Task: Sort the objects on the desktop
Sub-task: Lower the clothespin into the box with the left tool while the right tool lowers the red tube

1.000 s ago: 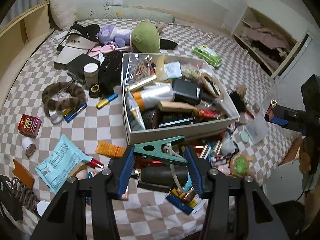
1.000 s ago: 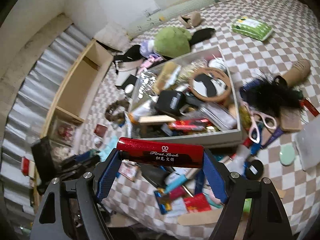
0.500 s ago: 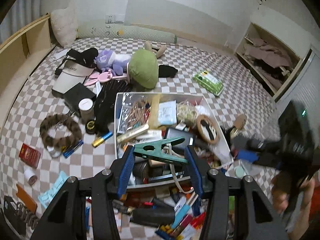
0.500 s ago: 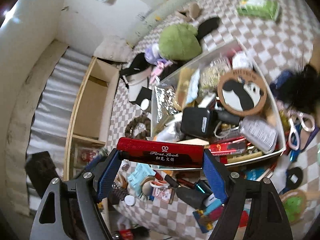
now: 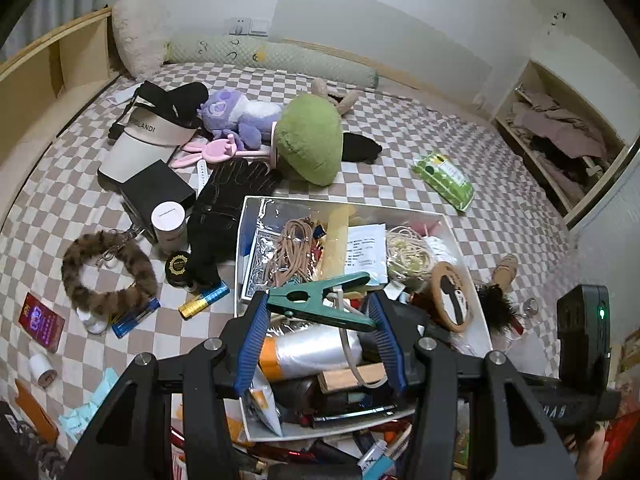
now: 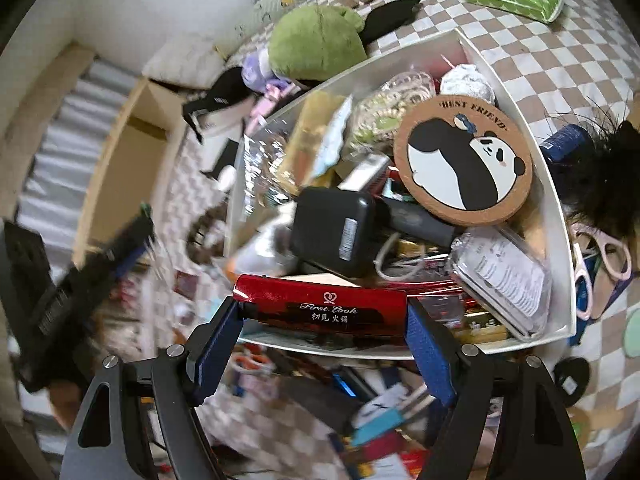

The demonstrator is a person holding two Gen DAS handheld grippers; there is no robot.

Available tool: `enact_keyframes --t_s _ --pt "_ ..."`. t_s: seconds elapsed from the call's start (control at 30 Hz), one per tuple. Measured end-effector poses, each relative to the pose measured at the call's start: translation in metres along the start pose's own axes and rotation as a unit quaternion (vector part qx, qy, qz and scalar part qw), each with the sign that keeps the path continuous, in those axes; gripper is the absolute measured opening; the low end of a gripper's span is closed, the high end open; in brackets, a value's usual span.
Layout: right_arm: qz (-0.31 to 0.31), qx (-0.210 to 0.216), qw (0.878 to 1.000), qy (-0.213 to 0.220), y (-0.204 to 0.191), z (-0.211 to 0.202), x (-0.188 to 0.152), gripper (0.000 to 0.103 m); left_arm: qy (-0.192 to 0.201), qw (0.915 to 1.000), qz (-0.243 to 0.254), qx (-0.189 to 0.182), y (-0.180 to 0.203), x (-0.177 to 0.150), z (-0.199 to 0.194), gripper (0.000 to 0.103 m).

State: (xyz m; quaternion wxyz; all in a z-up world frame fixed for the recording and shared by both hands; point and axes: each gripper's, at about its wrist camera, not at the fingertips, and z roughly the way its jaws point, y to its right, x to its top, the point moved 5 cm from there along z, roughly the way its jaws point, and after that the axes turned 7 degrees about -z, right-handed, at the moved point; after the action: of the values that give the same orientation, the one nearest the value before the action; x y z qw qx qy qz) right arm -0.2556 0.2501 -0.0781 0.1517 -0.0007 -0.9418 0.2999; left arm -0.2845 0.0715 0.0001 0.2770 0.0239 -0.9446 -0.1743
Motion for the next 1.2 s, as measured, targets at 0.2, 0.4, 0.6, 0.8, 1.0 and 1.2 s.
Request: enact_keyframes --t_s 0.2,0.4,0.6,0.8,1.0,1.2 --pt "-0.068 -0.057 0.995 -0.035 -0.007 0.019 -0.005 0.081 -0.009 1.0000 -0.002 0.002 0.001 0.005 0.017 0.051" --pt "-0.119 -0.108 0.986 -0.048 -0.013 0.027 -0.007 0.081 -0.016 0.9999 -0.004 0.004 0.002 0.009 0.032 0.051" --pt "-0.104 -0.098 0.989 -0.031 -0.007 0.023 -0.001 0.086 -0.025 0.9996 -0.017 -0.002 0.005 0.012 0.045 0.051" --pt "-0.085 -0.075 0.993 -0.016 -0.005 0.016 0.005 0.094 -0.035 0.9991 -0.021 -0.007 0.011 0.013 0.058 0.051" --pt "-0.067 -0.056 0.996 -0.014 -0.001 0.014 0.005 0.094 -0.038 0.9992 -0.012 -0.006 0.012 0.015 0.071 0.051" --pt "-0.069 -0.052 0.996 -0.018 0.000 0.012 0.003 0.094 -0.045 0.9987 -0.015 0.020 0.003 0.017 0.087 0.051"
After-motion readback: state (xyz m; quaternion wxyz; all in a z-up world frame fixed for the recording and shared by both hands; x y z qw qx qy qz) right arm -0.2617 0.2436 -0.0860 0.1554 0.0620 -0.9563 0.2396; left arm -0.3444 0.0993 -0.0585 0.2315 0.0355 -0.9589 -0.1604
